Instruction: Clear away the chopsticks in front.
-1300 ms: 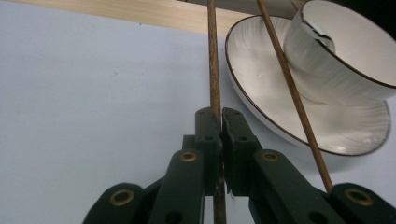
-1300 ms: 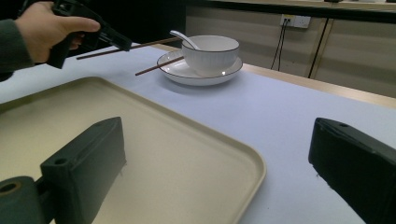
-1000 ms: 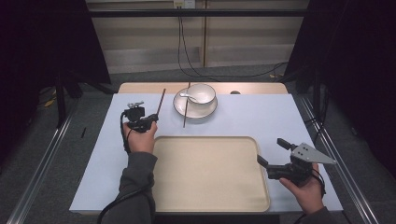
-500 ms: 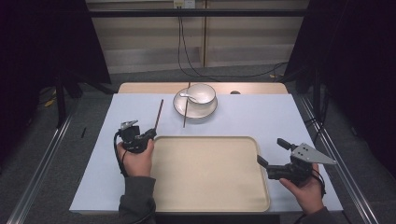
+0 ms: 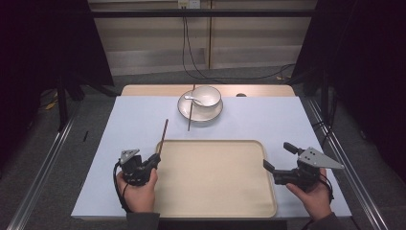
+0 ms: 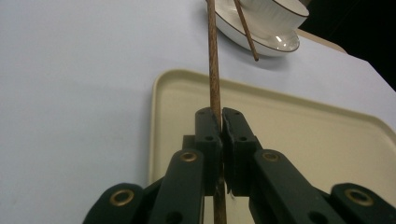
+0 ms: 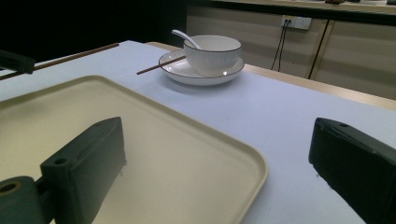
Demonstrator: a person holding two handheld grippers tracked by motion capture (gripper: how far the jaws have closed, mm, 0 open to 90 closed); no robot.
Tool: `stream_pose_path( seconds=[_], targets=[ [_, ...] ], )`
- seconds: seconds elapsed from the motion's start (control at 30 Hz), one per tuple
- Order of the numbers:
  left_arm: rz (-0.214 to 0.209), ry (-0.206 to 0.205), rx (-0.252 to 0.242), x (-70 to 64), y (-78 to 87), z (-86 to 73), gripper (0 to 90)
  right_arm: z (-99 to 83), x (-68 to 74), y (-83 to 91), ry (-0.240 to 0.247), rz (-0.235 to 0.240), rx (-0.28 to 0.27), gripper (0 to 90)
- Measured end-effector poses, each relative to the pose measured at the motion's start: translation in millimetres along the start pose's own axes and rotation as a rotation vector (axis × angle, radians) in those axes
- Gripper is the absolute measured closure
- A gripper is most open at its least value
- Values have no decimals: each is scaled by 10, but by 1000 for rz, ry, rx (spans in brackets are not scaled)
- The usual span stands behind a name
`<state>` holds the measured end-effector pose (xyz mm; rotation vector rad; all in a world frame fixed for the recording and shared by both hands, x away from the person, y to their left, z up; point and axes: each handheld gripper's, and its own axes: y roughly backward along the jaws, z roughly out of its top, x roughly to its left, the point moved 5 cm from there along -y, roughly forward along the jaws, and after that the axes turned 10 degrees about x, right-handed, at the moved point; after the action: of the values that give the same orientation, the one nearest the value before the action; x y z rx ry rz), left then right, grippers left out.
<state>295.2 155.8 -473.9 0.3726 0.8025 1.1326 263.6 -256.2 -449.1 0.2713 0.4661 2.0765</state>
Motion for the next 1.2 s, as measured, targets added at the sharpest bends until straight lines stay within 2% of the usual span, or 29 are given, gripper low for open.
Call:
stream_pose_path(
  seconds=[0.2, 0.6, 0.73, 0.93, 1.2],
  targets=[
    [-6, -16, 12, -31, 108, -171, 857, -6, 7, -3, 5, 0, 8, 36],
    [-32, -37, 61, -126, 188, -411, 857, -6, 18, -12, 7, -4, 9, 36],
    [-25, -50, 79, -148, 171, -461, 857, -8, 25, -11, 10, -3, 12, 36],
    [-16, -36, 130, -122, 75, -516, 857, -9, 26, -9, 10, -1, 13, 36],
    [4, -24, 149, -88, -24, -542, 856, -6, 25, -12, 9, 4, 8, 36]
  ],
)
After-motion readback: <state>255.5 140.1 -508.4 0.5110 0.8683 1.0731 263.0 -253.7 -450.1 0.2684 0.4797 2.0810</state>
